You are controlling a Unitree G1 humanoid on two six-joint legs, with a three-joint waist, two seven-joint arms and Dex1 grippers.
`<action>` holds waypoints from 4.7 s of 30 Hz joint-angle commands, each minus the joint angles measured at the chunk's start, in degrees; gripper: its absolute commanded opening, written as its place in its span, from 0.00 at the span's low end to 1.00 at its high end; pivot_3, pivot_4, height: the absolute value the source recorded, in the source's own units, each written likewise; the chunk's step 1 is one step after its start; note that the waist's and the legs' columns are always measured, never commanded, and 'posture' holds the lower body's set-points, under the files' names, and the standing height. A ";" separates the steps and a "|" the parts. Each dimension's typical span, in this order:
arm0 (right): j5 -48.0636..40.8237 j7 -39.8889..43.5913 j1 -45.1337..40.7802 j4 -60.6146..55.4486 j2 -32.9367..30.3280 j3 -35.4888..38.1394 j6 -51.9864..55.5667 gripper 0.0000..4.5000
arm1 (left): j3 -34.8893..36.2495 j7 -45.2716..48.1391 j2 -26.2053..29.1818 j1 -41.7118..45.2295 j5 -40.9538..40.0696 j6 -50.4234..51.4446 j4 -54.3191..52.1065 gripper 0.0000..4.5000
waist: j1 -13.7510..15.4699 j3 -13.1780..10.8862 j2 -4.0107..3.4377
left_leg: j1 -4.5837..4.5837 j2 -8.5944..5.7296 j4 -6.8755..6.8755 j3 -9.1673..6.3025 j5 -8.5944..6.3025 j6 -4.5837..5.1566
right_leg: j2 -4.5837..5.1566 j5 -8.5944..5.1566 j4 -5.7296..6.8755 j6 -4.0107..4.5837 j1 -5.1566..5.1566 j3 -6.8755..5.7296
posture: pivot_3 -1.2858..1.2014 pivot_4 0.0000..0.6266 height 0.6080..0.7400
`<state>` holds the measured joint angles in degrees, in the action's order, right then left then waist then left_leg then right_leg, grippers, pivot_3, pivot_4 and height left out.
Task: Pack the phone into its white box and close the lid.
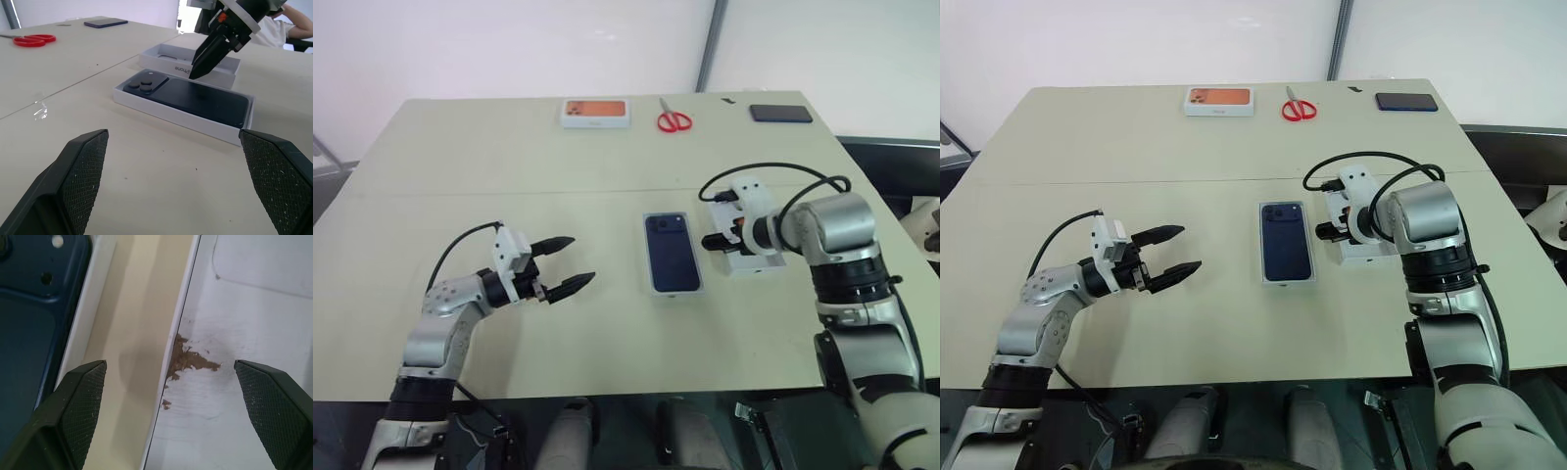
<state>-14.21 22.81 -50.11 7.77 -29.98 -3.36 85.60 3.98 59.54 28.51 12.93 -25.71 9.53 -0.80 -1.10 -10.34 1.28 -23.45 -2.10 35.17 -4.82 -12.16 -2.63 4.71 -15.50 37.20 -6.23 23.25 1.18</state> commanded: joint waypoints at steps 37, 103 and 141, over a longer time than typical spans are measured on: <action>-36.12 -13.00 -4.88 -10.58 32.99 49.16 6.90 0.01 | 2.02 -3.86 -1.09 4.38 -2.39 1.71 1.11 1.00 | -0.02 -0.09 -0.17 | 0.00 0.04 -0.04 -0.04 -0.01 0.02 | -0.02 0.01 0.12 0.01 0.06 0.01 | 0.52 0.24 1.00; -12.77 11.72 23.44 -14.55 -14.08 -5.17 -60.71 0.76 | -9.36 -4.44 -18.87 25.19 10.27 -9.13 29.40 0.00 | -0.10 -0.16 -0.12 | -0.05 -0.04 0.08 0.03 -0.09 0.19 | -0.08 -0.03 -0.07 -0.07 -0.02 -0.03 | 0.52 0.24 1.00; 5.29 21.31 25.58 -9.74 -6.33 -3.85 -70.12 0.01 | -10.86 -4.74 -16.19 24.15 9.54 6.92 23.31 0.00 | 0.36 -0.16 -0.12 | -0.02 -0.07 0.13 -0.03 -0.08 0.15 | -0.03 -0.02 -0.06 -0.06 -0.10 -0.04 | 0.52 0.24 1.00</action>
<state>-8.82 43.38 -23.79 0.05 -37.23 -6.73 16.15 -7.05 54.49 13.75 35.04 -15.44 18.17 24.02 -0.74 -10.51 1.16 -23.47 -2.17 35.30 -4.85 -12.24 -2.48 4.68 -15.52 37.15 -6.28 23.15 1.14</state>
